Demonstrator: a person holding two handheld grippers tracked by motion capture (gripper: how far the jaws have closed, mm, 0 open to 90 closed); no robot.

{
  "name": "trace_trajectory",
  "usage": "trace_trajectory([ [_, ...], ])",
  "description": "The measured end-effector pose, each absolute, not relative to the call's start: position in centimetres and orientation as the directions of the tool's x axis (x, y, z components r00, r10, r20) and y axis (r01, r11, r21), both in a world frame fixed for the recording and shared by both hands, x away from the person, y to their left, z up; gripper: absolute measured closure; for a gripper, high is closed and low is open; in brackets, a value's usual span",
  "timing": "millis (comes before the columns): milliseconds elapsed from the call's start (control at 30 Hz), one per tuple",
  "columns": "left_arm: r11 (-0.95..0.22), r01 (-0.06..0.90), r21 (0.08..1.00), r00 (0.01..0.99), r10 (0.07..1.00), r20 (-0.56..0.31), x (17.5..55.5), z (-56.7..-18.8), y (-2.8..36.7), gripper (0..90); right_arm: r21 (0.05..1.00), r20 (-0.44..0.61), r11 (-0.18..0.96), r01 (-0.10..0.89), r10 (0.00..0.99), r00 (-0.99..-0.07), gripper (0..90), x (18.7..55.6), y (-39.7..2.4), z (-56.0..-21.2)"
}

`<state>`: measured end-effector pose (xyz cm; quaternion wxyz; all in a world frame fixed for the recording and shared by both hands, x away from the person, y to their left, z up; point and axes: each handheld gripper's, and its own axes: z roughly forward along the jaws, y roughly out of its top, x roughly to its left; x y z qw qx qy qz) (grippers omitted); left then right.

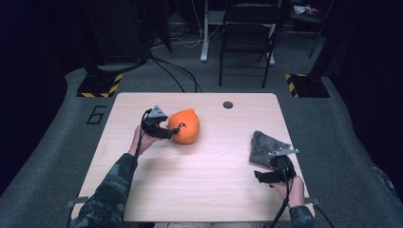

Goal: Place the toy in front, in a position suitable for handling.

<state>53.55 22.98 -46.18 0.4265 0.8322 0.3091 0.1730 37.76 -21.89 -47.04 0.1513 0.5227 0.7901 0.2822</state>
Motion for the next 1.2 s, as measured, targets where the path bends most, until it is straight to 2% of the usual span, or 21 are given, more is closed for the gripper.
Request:
trace_trajectory([
  [167,-0.460,0.388,0.799,0.766,0.643,-0.002,53.6,-47.0,22.1,28.9,0.595,0.067,0.279,0.754,0.917,-0.392,9.8,37.9,-22.3,-47.2],
  [233,-0.472,0.382,0.795,0.768,0.640,0.012,53.4,-47.2,21.8,34.7,0.589,0.070,0.277,0.759,0.918,-0.389,9.8,37.9,-22.5,-47.3],
  [400,-0.455,0.376,0.808,0.750,0.661,0.024,52.9,-47.9,21.6,56.5,0.589,0.069,0.269,0.762,0.923,-0.379,10.3,38.1,-23.0,-47.4],
  [500,-0.449,0.352,0.821,0.738,0.672,0.051,52.5,-48.1,21.5,65.9,0.585,0.073,0.266,0.766,0.923,-0.377,10.7,38.3,-23.1,-47.3],
  [667,-0.434,0.333,0.837,0.716,0.694,0.075,51.9,-48.0,21.3,72.1,0.580,0.072,0.277,0.766,0.919,-0.387,11.2,38.6,-22.8,-47.3],
  [767,-0.407,0.333,0.851,0.707,0.705,0.060,51.6,-47.7,21.3,74.3,0.580,0.073,0.280,0.765,0.917,-0.391,11.5,38.7,-22.6,-47.3],
  [1200,-0.329,0.309,0.893,0.667,0.744,0.043,49.5,-45.3,19.5,76.1,0.588,0.063,0.290,0.755,0.914,-0.400,12.1,39.2,-22.5,-47.1],
])
